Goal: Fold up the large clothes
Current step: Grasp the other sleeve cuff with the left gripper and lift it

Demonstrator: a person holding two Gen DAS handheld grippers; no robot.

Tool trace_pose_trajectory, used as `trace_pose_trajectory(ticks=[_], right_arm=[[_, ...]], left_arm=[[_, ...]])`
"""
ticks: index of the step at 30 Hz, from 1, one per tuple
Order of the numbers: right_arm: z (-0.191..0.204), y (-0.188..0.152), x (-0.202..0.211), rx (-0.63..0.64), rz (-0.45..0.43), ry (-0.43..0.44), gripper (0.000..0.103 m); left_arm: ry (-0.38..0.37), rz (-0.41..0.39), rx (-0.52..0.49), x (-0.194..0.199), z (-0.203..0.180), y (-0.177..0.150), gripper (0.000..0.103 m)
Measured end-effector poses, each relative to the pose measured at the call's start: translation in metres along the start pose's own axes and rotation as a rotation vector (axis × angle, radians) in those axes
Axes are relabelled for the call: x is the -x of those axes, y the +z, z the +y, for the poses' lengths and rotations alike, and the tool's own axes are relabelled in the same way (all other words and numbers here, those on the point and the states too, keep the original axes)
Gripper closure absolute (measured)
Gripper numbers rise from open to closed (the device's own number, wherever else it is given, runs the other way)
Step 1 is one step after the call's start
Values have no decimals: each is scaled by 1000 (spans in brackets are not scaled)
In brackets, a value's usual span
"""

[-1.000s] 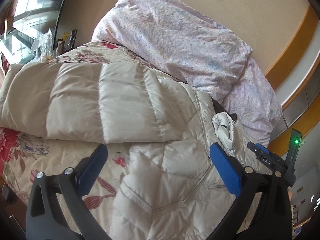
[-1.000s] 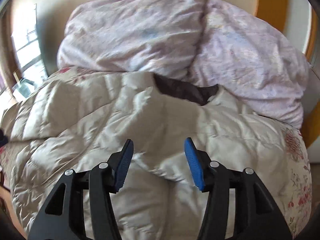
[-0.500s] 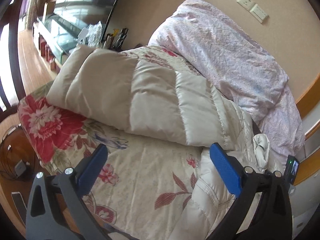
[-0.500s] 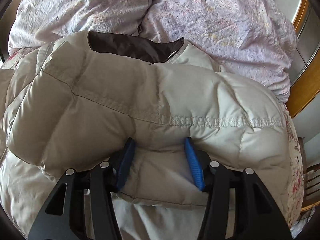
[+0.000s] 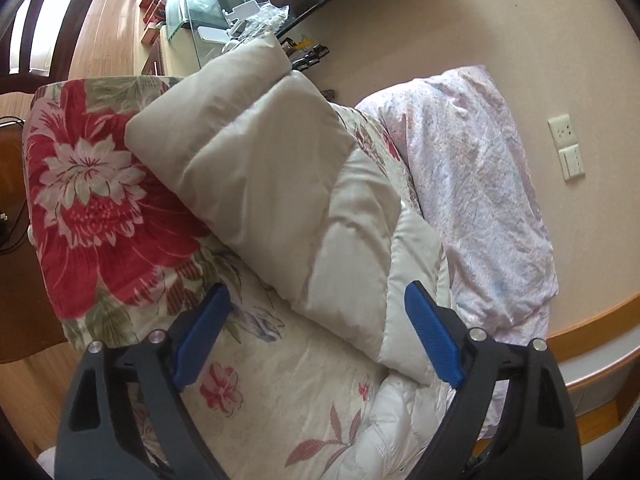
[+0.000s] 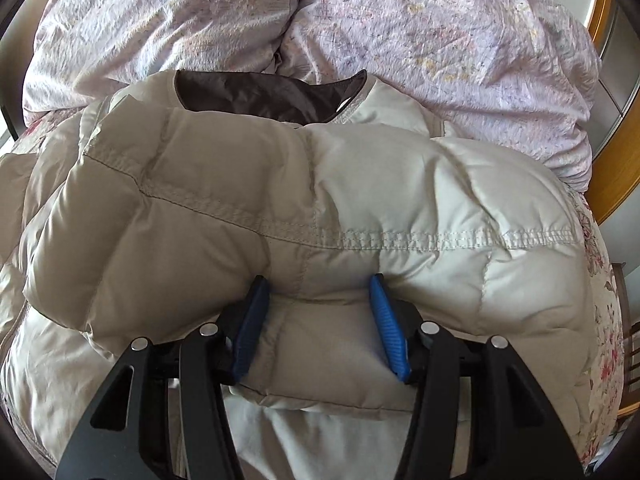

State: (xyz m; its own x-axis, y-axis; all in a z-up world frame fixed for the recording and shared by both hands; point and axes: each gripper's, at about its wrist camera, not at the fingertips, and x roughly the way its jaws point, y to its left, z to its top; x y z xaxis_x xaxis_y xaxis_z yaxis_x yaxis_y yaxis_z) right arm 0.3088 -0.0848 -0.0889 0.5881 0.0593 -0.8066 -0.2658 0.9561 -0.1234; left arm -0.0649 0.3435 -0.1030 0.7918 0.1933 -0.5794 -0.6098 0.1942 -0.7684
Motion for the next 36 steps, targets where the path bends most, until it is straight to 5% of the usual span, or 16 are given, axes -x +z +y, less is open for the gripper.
trace_pose_trajectory(ticks=[12, 17, 22, 30, 36], right_arm=[[0, 0, -1, 2, -5, -2, 48], [0, 0, -1, 4, -8, -4, 48], [1, -1, 0, 6, -13, -4, 48], [2, -1, 0, 15, -17, -11, 48], [2, -2, 0, 19, -22, -12, 48]], left_arm=[[-4, -59, 72, -5, 12, 23, 44], [0, -56, 92, -13, 21, 29, 74], [-29, -31, 119, -18, 30, 40, 87], [-36, -89, -92, 0, -41, 55, 95], [-128, -132, -315, 20, -132, 46, 95]])
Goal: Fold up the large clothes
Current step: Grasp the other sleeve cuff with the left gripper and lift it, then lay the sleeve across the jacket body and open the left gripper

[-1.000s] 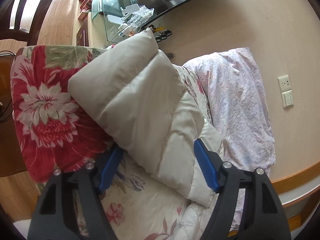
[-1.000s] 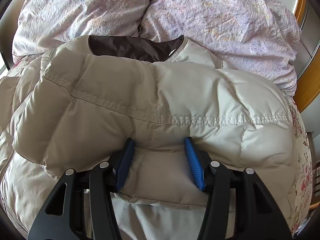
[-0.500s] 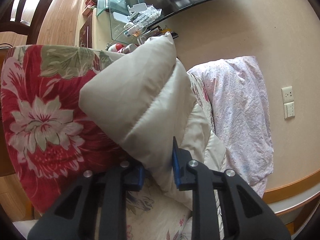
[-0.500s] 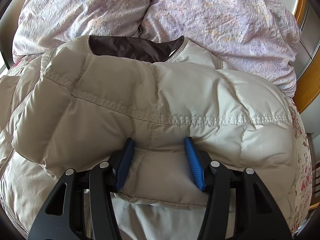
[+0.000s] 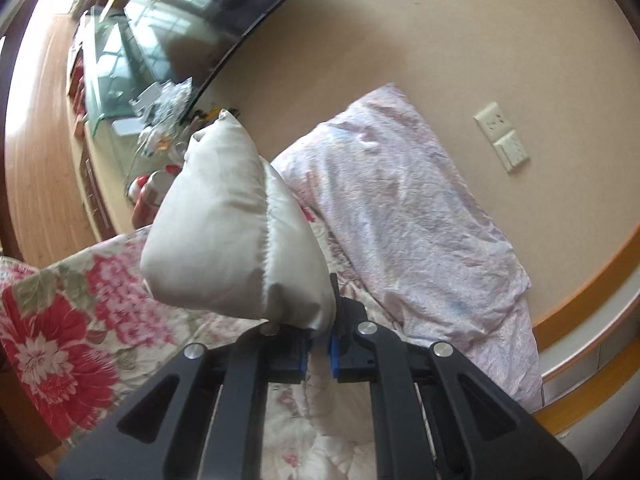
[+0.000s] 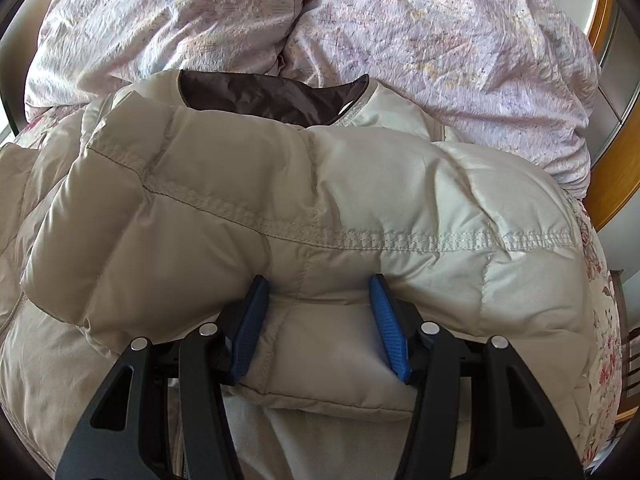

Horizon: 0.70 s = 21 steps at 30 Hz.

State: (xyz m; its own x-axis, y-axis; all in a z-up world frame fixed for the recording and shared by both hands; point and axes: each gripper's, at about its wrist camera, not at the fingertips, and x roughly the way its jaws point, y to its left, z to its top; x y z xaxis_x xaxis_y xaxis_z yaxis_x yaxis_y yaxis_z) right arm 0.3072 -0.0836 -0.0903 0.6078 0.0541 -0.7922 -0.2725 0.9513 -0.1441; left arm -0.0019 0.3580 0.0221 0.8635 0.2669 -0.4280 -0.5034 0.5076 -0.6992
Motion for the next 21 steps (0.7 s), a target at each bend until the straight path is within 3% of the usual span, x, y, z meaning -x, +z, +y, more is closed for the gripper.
trace_pose_trajectory(ticks=[9, 21], right_arm=[[-1, 0, 0, -1, -3, 8, 48], [-5, 1, -2, -15, 4, 35, 48]], left_arm=[[-225, 59, -239, -12, -135, -28, 95], [-385, 240, -394, -47, -222, -109, 95]])
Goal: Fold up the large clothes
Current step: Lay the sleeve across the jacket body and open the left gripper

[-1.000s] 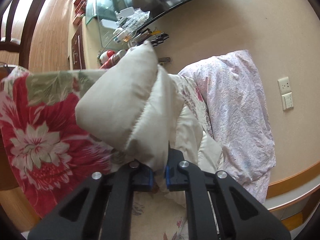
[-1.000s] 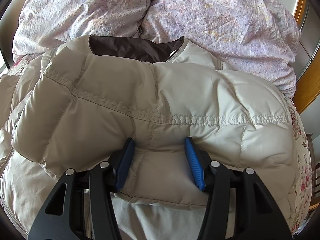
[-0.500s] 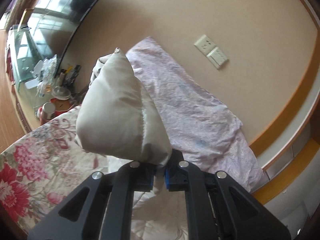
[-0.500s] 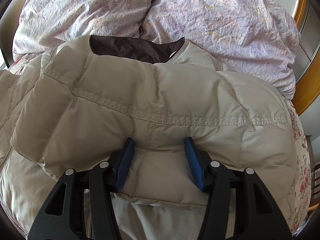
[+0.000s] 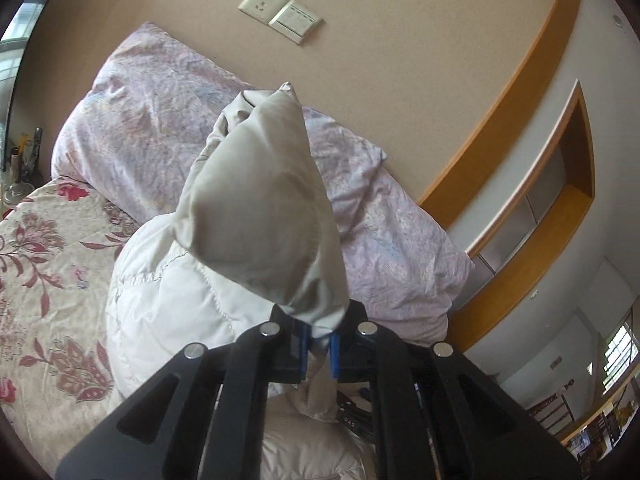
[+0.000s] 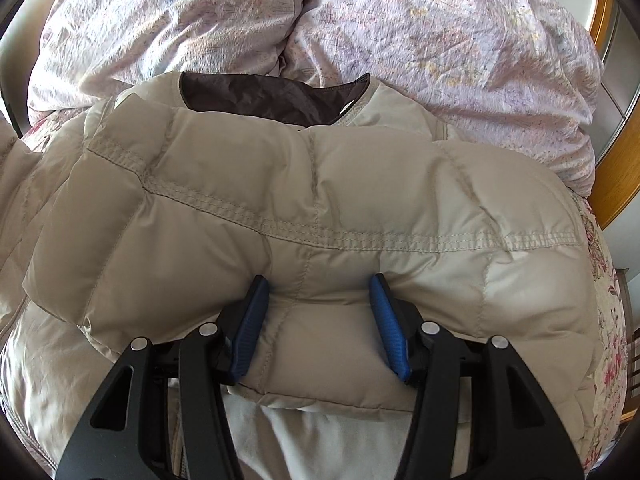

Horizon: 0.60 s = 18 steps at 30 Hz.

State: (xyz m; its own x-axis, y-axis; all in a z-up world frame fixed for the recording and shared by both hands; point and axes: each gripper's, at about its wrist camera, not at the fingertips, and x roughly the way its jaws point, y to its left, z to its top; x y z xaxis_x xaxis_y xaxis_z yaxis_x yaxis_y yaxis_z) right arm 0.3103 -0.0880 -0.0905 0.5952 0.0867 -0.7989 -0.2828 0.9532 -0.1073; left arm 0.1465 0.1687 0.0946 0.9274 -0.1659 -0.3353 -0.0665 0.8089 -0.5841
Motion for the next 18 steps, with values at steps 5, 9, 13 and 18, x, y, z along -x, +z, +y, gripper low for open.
trace_pose_trajectory(ticks=[5, 9, 13, 18], right_arm=[[-9, 4, -1, -21, 25, 54, 47], [-21, 4, 6, -30, 11, 121, 47], [-44, 1, 31, -79, -85, 81, 47], [-86, 7, 61, -184, -162, 3, 47]], left_arm=[[-40, 114, -69, -46, -36, -30, 95], [-6, 225, -163, -93, -61, -70, 95], [42, 367, -243, -137, -70, -112, 94], [65, 462, -248, -161, -69, -139, 73]])
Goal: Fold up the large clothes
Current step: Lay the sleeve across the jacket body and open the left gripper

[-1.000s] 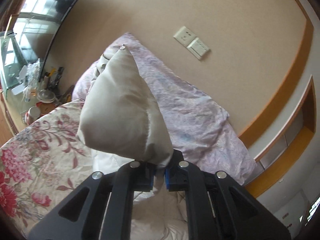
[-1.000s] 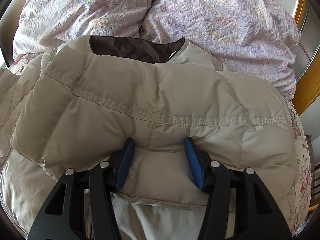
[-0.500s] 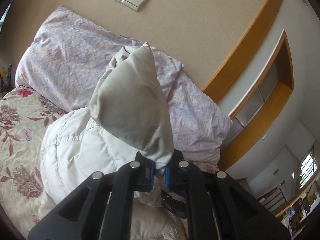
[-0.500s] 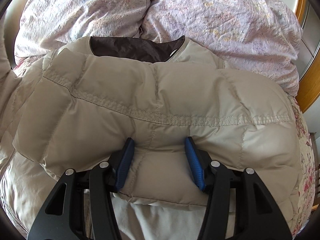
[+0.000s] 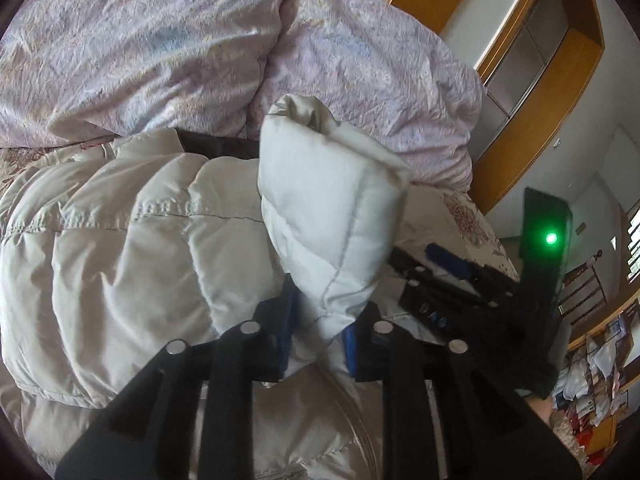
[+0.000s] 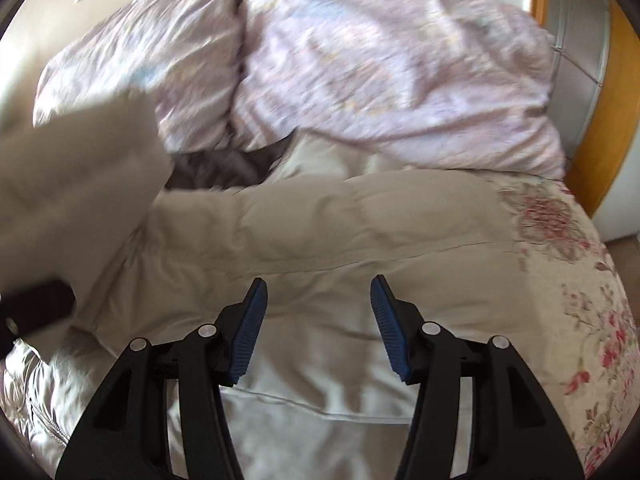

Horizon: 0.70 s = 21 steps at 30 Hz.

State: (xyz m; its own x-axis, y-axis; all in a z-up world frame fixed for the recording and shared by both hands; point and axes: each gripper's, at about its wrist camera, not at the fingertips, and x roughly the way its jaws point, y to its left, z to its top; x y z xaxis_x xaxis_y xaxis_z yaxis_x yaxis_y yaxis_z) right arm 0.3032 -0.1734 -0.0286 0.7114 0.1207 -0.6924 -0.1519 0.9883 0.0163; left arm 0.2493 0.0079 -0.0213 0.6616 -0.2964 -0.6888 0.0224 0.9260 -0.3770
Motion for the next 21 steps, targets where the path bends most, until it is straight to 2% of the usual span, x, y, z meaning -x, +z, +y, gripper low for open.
trace_pose_trajectory(ticks=[2, 5, 8, 10, 13, 16, 18, 21], right_arm=[[-15, 7, 5, -42, -11, -13, 47], [-29, 15, 13, -102, -27, -4, 48], [-28, 19, 30, -108, -79, 39, 49], [-19, 22, 43, -94, -118, 107, 52], [5, 26, 54, -38, -135, 225, 58], [35, 31, 50, 29, -99, 340, 70], [57, 31, 41, 85, -72, 367, 78], [79, 28, 28, 141, -37, 367, 80]], left_arm=[[-24, 16, -7, -1, -5, -3, 43], [-37, 5, -54, 9, -15, -7, 26], [-38, -33, -77, 30, -11, -7, 24], [-3, -61, -74, 44, -2, 1, 23], [123, -105, -67, 60, 24, 8, 23], [246, -127, -52, 69, 53, 13, 23], [328, -127, -46, 70, 71, 16, 23], [433, -114, -53, 64, 94, 16, 23]])
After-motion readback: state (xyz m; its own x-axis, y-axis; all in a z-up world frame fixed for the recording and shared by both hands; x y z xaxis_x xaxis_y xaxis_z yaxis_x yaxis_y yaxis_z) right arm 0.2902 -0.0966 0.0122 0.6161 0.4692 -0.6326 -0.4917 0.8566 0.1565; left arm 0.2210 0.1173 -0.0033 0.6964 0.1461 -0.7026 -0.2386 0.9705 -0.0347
